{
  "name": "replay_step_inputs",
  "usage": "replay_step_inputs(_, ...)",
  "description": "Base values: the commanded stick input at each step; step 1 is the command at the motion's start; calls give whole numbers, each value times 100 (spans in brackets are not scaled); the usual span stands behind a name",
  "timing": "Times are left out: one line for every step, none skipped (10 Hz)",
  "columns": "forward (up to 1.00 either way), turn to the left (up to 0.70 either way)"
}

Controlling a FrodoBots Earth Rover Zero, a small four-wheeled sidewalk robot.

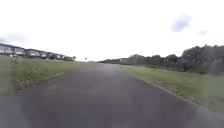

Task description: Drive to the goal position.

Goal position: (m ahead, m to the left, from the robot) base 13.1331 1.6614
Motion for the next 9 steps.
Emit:
replay_step_inputs(70, 0)
replay_step_inputs(70, 0)
replay_step_inputs(70, 0)
replay_step_inputs(70, 0)
replay_step_inputs(70, 0)
replay_step_inputs(70, 0)
replay_step_inputs(70, 0)
replay_step_inputs(70, 0)
replay_step_inputs(70, 2)
